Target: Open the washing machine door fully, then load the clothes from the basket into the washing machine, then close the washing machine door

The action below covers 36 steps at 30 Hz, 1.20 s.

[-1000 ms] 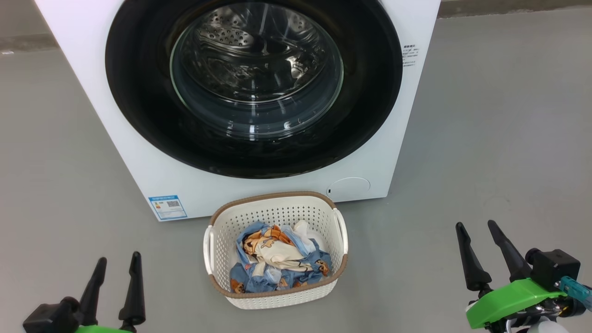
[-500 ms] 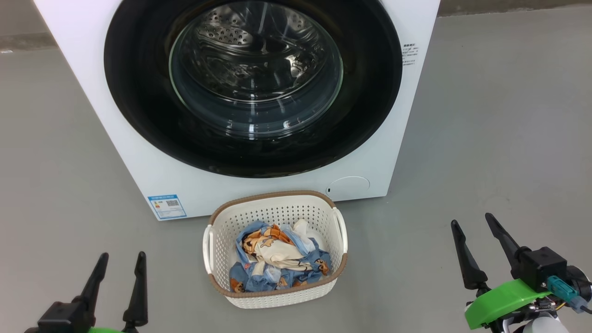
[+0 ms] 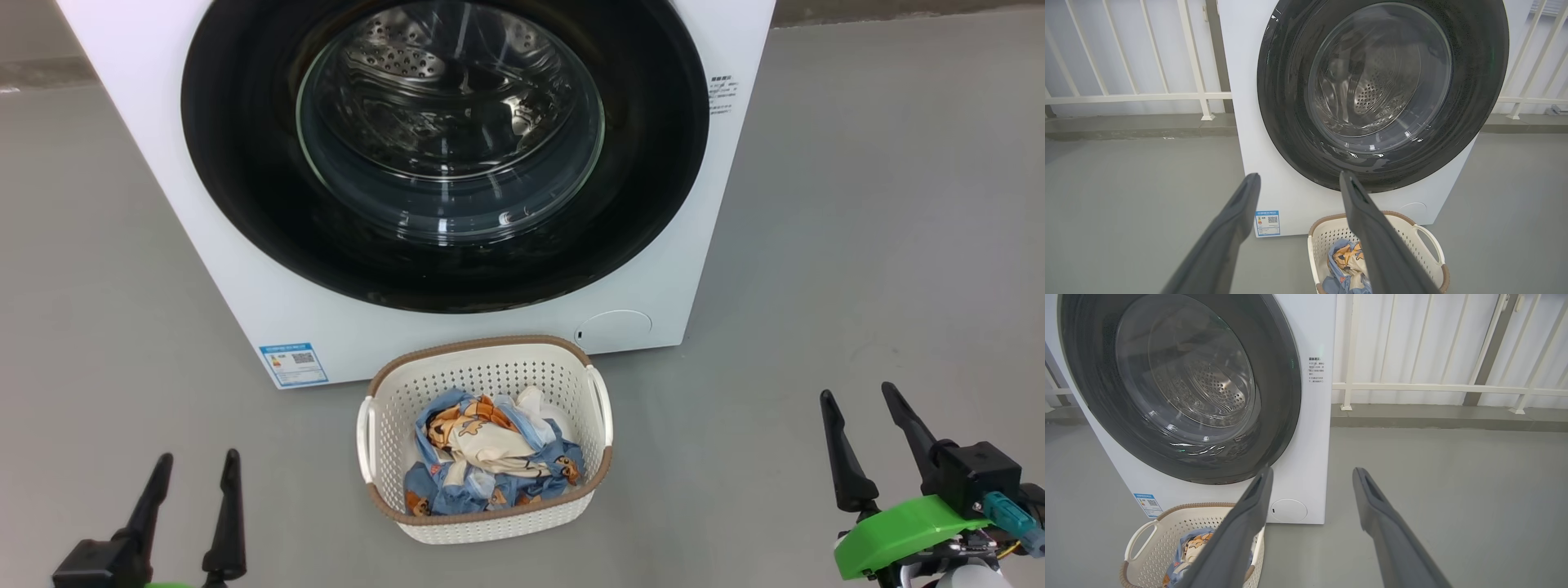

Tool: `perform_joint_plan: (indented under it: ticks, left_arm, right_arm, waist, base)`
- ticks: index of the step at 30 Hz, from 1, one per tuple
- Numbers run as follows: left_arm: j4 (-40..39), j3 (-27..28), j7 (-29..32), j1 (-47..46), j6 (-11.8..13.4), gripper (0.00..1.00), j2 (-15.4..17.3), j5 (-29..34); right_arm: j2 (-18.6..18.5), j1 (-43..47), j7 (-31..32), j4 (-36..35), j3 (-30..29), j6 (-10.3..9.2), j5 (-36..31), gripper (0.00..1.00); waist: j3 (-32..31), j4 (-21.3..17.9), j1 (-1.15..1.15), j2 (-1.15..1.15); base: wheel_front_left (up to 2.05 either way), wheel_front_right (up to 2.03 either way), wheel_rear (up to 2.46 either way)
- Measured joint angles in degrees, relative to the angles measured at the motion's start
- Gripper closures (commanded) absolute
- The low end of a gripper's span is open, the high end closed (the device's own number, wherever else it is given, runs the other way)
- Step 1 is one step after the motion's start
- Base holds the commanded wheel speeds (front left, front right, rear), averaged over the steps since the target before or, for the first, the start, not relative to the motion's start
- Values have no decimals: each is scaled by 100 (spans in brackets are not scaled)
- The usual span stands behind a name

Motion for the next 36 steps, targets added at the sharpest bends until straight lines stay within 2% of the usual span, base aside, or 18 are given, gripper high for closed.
perform_joint_plan:
  ticks: [7, 26, 36]
  left_arm:
    - [77, 208, 0, -1, 0, 0, -102, 15]
    - [146, 133, 0, -1, 0, 0, -93, -43]
    - [153, 146, 0, -2, 0, 0, -91, 3]
  right_arm:
    - [81, -79, 0, 35, -127, 0, 16, 0]
    - [140, -86, 0, 30, -154, 0, 16, 0]
    - [140, -86, 0, 21, -165, 0, 24, 0]
  waist:
    - [0, -7, 0, 0]
    - [-19, 5, 0, 0]
    - [-30, 37, 0, 0]
  base:
    - [0, 0, 0]
    - [1, 1, -3]
    - [60, 60, -120]
